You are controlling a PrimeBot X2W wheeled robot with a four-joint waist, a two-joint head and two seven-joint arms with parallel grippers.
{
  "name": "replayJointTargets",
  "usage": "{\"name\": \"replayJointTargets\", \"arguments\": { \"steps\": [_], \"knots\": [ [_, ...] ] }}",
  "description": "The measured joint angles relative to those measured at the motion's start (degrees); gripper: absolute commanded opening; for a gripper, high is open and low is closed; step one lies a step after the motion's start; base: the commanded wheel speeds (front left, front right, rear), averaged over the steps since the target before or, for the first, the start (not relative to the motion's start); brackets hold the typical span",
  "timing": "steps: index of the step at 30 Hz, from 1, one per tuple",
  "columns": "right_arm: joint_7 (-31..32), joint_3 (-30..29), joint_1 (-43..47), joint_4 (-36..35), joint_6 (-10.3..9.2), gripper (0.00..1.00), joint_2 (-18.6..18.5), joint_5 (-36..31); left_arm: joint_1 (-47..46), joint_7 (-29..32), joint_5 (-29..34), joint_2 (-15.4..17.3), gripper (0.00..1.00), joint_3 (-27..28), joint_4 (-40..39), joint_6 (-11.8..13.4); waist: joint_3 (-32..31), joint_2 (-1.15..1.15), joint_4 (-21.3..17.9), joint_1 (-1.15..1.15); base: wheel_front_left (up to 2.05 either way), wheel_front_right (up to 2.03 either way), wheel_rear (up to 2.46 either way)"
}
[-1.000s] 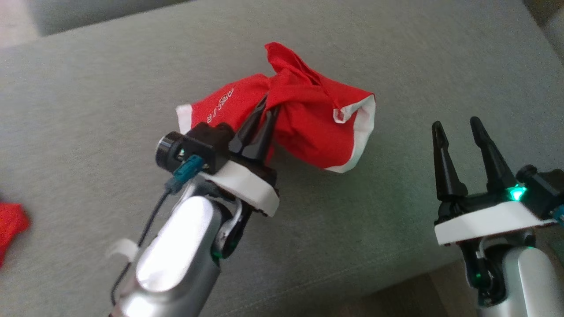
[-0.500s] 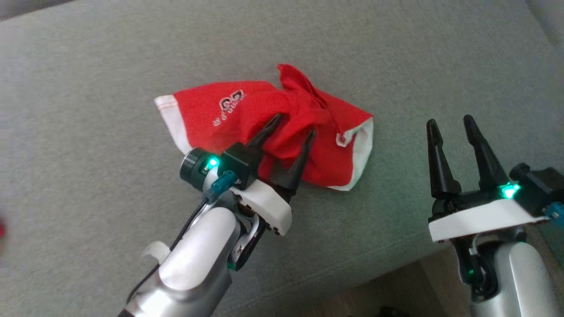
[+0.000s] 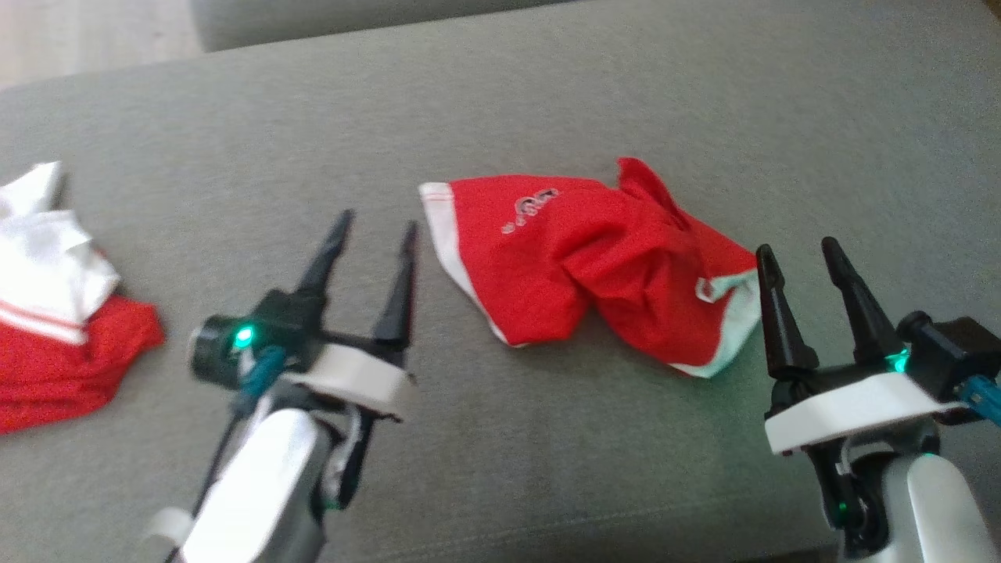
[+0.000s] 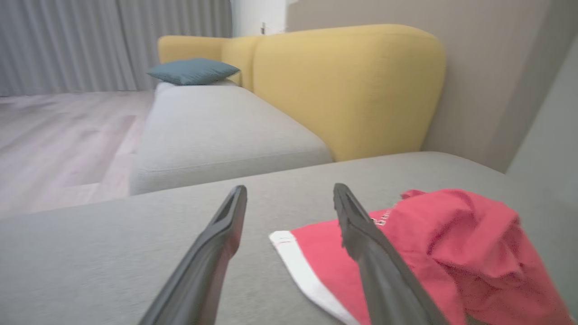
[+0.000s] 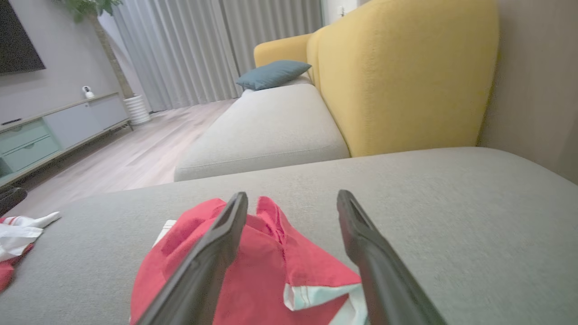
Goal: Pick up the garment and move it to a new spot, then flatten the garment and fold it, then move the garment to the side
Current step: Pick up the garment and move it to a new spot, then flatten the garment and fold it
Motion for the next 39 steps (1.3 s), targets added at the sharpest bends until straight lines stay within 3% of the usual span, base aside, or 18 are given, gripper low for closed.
{"name": "replayJointTargets", "arguments": {
  "steps": [6,12,28,39],
  "knots": [
    [1.0,-1.5,0.9,-0.8,0.00,1.00,0.0,-0.6,4.8,-0.2,-0.9,2.8,1.00,6.4,-3.2,3.1,-2.0,0.00,4.8,0.00,0.00,0.00,0.00],
    [2.2,-1.7,1.6,-1.5,0.00,1.00,0.0,-1.3,9.4,-0.2,-1.4,5.2,1.00,9.9,-4.9,3.5,-3.9,0.00,7.3,0.00,0.00,0.00,0.00],
    [4.5,-3.2,7.9,-1.7,0.00,1.00,0.0,-1.9,16.9,0.2,-1.4,6.7,1.00,9.4,-7.6,4.1,-8.1,0.00,6.1,0.00,0.00,0.00,0.00],
    [4.8,-3.3,7.9,-1.9,0.00,1.00,0.0,-1.9,17.1,0.6,-1.4,7.5,1.00,9.3,-8.0,4.5,-8.0,0.00,5.9,0.00,0.00,0.00,0.00]
  ]
}}
